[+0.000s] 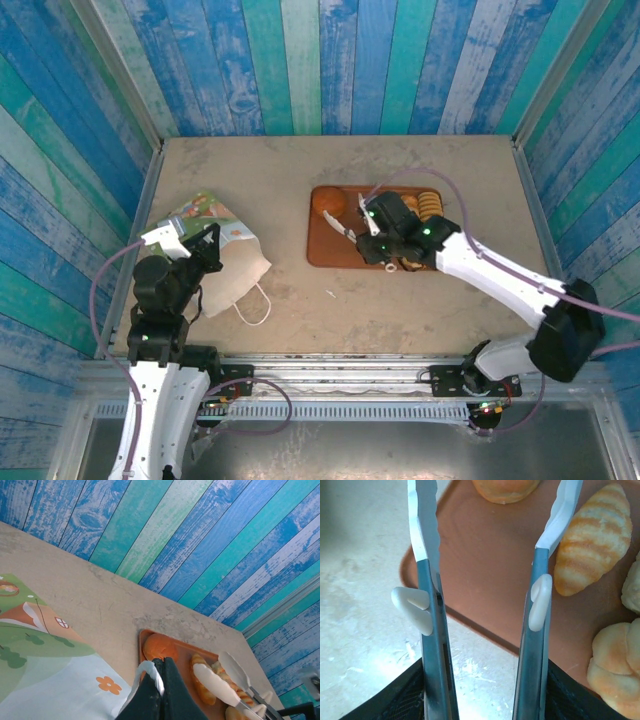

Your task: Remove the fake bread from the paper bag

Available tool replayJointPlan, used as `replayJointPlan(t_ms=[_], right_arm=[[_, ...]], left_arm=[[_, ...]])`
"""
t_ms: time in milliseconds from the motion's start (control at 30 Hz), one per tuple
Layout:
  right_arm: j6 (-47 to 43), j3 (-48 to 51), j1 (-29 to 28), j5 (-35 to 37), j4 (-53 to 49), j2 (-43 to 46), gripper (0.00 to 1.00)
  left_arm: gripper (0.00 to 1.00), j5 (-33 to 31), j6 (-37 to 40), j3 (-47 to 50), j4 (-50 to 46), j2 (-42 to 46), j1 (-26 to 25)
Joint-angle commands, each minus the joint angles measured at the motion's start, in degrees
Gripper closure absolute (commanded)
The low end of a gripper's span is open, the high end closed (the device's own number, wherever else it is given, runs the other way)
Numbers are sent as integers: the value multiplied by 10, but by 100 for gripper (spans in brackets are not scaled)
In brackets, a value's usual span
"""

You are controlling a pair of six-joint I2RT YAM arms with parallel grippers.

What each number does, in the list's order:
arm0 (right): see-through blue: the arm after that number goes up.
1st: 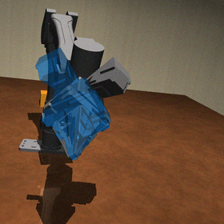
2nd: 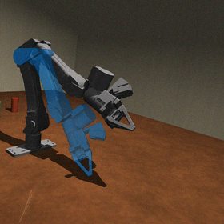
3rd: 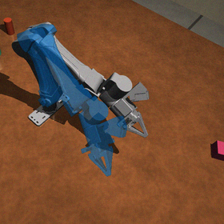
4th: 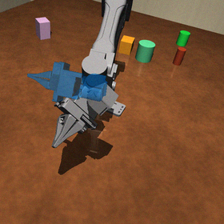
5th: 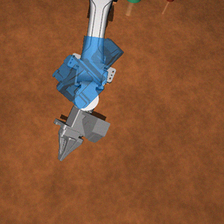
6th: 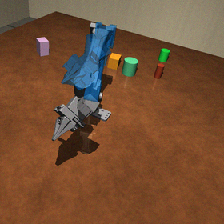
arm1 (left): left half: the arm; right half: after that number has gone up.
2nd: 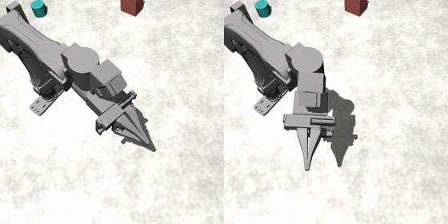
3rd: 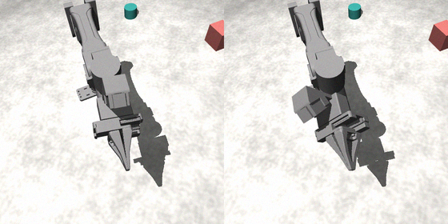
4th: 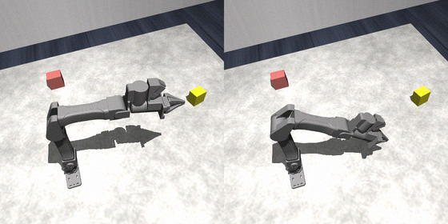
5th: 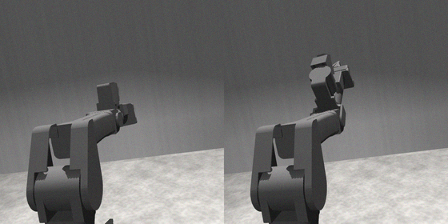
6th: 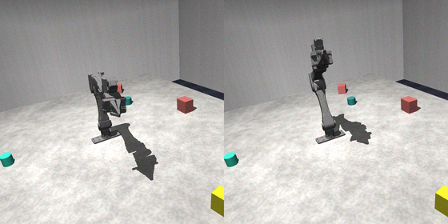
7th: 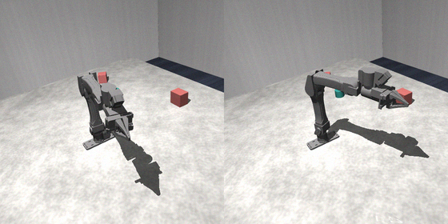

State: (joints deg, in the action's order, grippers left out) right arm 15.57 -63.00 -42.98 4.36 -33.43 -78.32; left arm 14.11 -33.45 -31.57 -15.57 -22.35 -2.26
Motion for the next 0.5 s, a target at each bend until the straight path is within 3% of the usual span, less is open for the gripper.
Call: replayJointPlan(t_ms=[0,267,467], right_arm=[[-1,31,3,-43,40,68,47],[9,99,3,-104,47,198,48],[15,135,2,-206,72,245,49]], left_arm=[[100,9,-14,-17,8,1,0],[100,25,-38,-14,31,-14,0],[100,38,-60,-9,50,-19,-1]])
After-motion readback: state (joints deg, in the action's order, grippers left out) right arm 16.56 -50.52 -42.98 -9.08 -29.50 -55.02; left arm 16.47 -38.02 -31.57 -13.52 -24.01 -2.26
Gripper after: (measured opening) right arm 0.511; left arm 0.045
